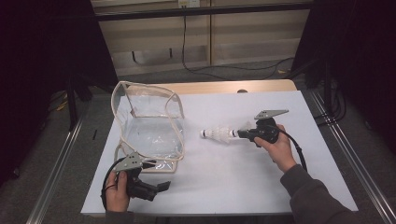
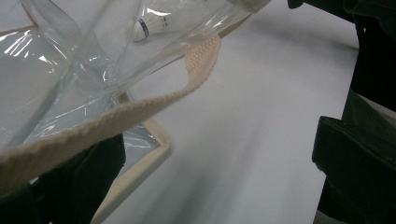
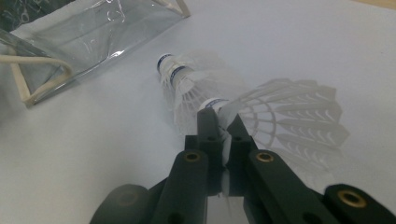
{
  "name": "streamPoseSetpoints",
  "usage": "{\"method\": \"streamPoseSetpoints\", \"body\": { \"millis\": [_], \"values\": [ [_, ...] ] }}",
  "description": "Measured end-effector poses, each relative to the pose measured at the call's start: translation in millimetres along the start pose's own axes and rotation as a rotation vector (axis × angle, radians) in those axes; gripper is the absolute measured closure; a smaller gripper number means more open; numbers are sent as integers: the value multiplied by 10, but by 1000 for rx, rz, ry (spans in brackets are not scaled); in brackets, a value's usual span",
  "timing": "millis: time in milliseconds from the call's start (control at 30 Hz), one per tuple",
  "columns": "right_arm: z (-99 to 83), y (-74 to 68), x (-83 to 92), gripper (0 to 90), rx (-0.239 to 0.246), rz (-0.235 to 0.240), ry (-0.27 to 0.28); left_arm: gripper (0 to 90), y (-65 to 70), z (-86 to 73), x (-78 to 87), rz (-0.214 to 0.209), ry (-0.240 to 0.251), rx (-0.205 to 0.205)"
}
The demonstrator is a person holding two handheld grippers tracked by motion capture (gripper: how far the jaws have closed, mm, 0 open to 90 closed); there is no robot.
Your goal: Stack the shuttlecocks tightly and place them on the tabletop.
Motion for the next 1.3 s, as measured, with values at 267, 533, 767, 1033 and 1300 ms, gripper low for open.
{"method": "streamPoseSetpoints", "body": {
  "millis": [267,533,767,1033,1300],
  "values": [
    [15,-6,-24,883,4,2,3,28,-2,-1,-2,1,1,-1],
    [23,-21,-60,883,6,4,1,28,-2,-1,-2,0,1,-1],
    [28,-31,-95,883,4,11,2,28,-3,-2,-1,0,1,-2],
    [19,-26,-132,883,1,12,2,28,-3,-1,0,-1,0,-2],
    [24,-29,-167,883,-7,10,10,28,-3,-2,-2,-1,1,-1]
  ]
}}
Point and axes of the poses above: each handheld gripper's, and its own axes: x roughly backward along the jaws, z roughly out of its top, y roughly to its right, the point moved 7 cm from there along -x, roughly forward along the jaws, and after that the axes turned 11 degrees about z, right-handed, at the moved point
